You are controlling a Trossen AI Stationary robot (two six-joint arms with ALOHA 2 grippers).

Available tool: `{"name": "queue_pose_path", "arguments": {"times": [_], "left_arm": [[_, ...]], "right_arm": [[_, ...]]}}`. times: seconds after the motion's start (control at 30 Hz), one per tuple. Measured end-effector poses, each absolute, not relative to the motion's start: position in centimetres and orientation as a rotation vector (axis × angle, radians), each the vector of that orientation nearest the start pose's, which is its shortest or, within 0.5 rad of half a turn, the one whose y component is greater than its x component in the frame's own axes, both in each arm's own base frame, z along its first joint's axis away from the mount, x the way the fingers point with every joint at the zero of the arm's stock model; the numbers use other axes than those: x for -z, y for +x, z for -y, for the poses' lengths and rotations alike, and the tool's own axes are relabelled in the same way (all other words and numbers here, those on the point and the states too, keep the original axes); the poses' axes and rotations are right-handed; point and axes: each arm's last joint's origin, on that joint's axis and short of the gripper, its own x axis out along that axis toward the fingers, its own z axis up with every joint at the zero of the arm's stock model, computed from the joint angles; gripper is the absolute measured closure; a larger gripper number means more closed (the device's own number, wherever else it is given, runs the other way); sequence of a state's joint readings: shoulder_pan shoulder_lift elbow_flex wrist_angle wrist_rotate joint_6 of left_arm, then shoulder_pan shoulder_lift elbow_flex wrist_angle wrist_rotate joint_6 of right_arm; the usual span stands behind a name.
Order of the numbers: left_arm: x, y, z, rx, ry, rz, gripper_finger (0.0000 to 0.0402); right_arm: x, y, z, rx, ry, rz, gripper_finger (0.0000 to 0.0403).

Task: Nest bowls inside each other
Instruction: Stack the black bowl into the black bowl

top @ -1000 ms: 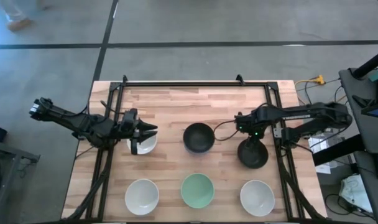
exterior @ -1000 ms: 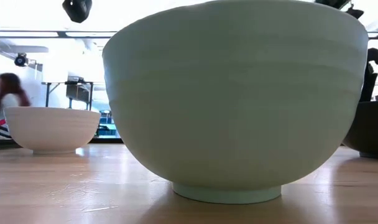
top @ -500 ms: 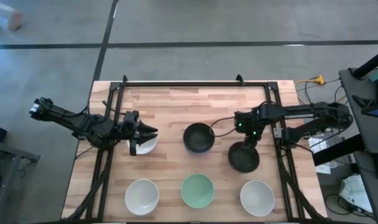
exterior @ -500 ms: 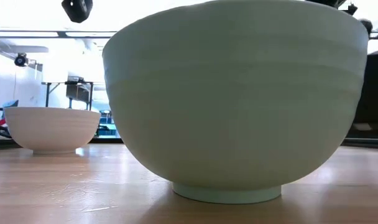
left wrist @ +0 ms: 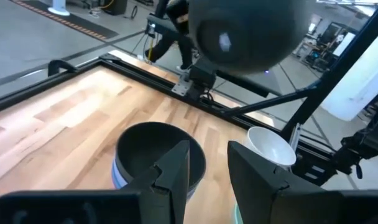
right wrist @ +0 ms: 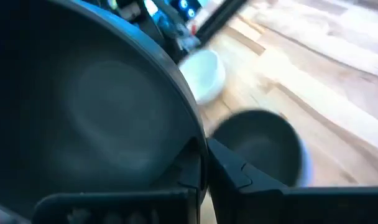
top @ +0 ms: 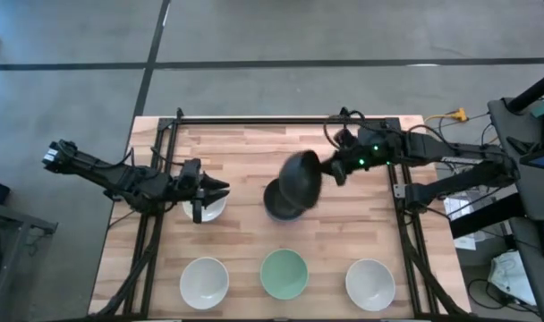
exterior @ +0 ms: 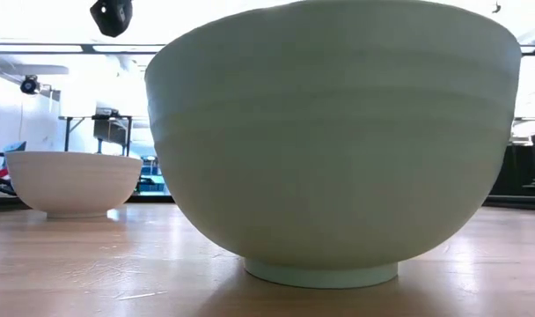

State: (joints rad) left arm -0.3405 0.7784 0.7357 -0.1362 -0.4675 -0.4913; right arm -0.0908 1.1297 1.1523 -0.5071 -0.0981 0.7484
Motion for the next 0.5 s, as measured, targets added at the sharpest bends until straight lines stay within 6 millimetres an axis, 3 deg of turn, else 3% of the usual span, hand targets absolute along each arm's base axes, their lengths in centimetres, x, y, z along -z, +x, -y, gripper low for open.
{"name": "queue_pose_path", "arguments": {"times": [0.1, 0.23, 0.4, 0.5], "left_arm": [[-32.2, 16.6, 4.5, -0.167, -0.421, -0.124, 0.0307], [-32.2, 16.4, 4.4, -0.167, -0.421, -0.124, 0.0307], [-32.2, 16.3, 4.4, -0.167, -0.422, -0.122, 0.0307], [-32.1, 16.3, 4.4, -0.168, -0.419, -0.129, 0.0307]], "right_arm": [[-37.1, 25.5, 2.5, 0.229, 0.861, -0.476, 0.0392], [-36.8, 28.6, 3.1, 0.273, 0.925, -0.663, 0.0392], [-33.9, 31.3, 3.9, 0.273, 0.941, -1.052, 0.0391], [-32.9, 32.3, 4.9, 0.286, 0.910, -1.137, 0.0391]]}}
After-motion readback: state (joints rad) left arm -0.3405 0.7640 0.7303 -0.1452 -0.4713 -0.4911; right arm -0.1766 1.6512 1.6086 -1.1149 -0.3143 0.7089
